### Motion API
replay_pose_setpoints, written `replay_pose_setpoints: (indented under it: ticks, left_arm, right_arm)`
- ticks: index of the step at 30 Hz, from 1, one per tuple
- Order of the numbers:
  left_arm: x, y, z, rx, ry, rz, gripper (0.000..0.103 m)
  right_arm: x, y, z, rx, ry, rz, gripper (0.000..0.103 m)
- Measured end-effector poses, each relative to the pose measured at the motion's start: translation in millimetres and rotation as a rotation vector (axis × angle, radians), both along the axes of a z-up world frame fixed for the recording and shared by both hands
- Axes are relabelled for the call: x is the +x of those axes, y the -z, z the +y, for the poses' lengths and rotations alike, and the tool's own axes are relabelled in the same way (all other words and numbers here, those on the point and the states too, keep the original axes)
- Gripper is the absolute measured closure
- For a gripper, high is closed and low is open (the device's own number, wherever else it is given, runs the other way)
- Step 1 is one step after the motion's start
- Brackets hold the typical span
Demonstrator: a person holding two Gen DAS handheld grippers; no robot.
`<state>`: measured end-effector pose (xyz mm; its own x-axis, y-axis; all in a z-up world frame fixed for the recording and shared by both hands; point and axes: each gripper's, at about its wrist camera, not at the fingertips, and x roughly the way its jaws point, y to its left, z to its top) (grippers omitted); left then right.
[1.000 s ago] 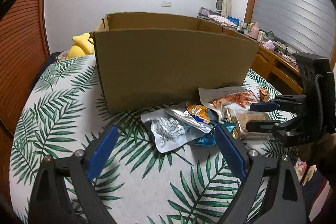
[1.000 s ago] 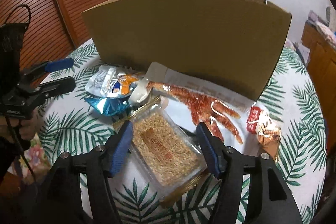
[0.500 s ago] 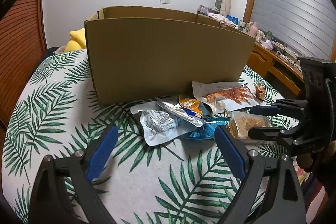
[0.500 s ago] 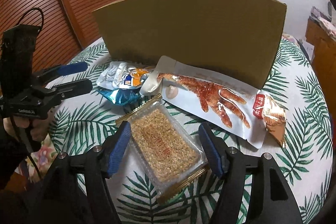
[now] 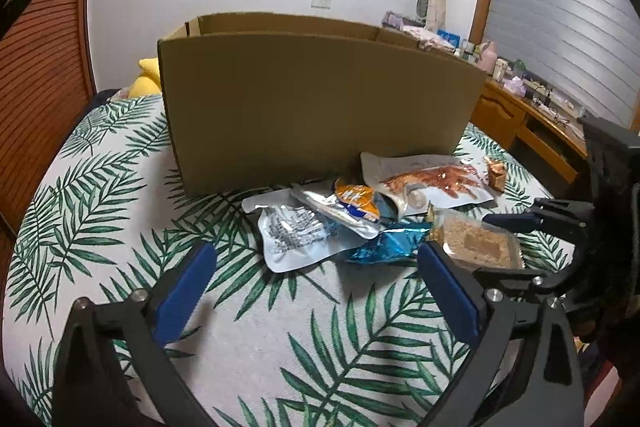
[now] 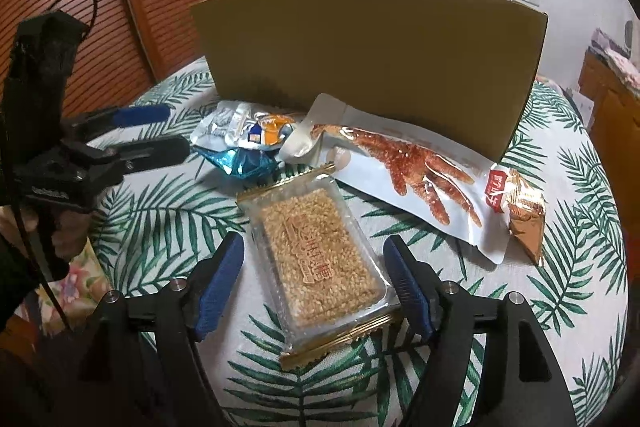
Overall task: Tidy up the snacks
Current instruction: 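Grasp the clear rice-crisp tray with right tool while left tool grasps blue candy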
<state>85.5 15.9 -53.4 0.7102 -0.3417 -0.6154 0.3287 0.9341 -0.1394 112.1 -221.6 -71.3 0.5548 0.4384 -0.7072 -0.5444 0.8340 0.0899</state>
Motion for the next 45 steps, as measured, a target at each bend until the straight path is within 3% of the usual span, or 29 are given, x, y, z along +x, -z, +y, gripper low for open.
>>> replay_pose_setpoints:
  ticks: [12,14,16,22,24,32,42,45]
  left_arm:
    - [-13,-9,-19,0.052,0.031,-0.051,0.000]
    - [-13,-11,-24,0.061,0.036,-0.059,0.000]
    - [-13,-12,-26,0.053,0.046,-0.063,0.000]
    - [-3,-13,-38,0.018,0.076,-0.036,0.003]
    - [-2,-13,-45,0.025,0.093,-0.034,0.008]
    - [9,-3,-67,0.094,0.107,0.021,0.041]
    - [5,7,-71,0.184,0.092,0.021,0.049]
    - [1,8,-68,0.181,0.102,0.027,0.063]
  right_arm:
    - [-3,5,12,-0.069,0.042,-0.043,0.029]
    - [-7,6,16,-0.092,0.054,-0.067,0.033]
    - [-10,5,14,-0.081,0.061,-0.068,0.044]
    - [-18,9,7,-0.045,0.105,-0.093,0.048]
    - [-20,9,4,-0.034,0.111,-0.103,0.047]
    - [-25,13,7,-0.015,0.127,-0.150,0.047]
    - [-32,16,10,-0.006,0.139,-0.168,0.047]
    - [-33,16,10,-0.003,0.146,-0.174,0.047]
